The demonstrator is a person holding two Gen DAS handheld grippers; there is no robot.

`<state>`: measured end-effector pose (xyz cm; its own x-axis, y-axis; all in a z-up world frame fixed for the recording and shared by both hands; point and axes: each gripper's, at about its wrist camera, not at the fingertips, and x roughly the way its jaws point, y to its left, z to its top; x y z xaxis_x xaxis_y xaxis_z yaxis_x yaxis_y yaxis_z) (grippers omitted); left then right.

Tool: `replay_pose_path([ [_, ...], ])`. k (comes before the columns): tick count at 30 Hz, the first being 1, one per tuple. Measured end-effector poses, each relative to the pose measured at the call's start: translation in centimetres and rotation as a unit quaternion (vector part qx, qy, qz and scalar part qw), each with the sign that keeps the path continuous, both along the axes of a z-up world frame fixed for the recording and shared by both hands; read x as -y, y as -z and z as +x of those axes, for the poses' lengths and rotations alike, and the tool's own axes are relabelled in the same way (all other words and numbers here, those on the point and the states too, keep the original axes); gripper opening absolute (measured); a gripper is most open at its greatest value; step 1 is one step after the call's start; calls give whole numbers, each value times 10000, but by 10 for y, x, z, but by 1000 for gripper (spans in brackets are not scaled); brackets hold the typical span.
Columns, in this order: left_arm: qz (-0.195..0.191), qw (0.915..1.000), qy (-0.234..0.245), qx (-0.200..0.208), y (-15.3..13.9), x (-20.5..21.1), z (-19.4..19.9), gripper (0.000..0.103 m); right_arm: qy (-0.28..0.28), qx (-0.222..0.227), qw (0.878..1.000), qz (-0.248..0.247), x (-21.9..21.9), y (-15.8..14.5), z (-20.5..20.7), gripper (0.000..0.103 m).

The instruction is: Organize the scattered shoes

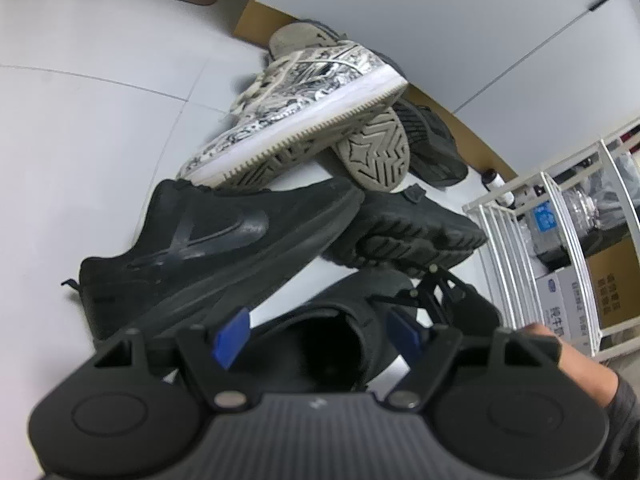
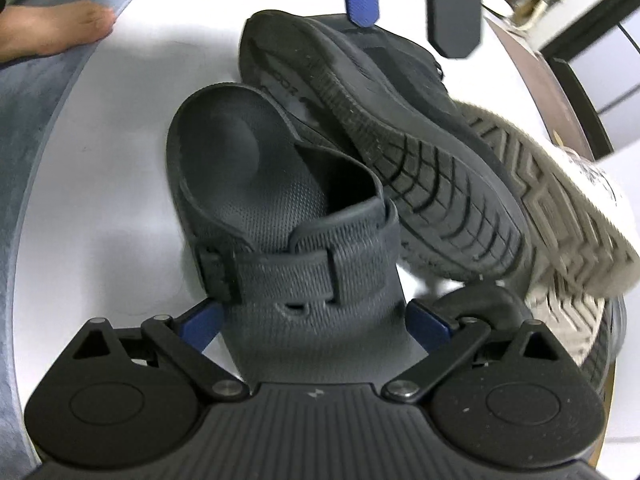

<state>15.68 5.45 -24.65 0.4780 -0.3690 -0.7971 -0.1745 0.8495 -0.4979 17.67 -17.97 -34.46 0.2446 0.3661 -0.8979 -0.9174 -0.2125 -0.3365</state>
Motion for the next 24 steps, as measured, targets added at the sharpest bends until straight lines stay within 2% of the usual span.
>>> replay_pose_path([
  [5, -4, 10000, 1, -16, 1, 0, 0, 77, -45, -37, 10000, 14, -3, 6, -1, 103],
  [12, -10, 10000, -31, -33, 2, -1, -1, 77, 226, -56, 9997, -42, -3, 5, -5, 103],
  [18, -24, 10000, -42, -31, 3, -1, 0, 77, 550, -169, 9983, 114, 13, 7, -13, 103],
  [24, -22, 10000, -55, -35, 3, -1, 0, 77, 982, -447, 9941, -65, 26, 0, -11, 103],
])
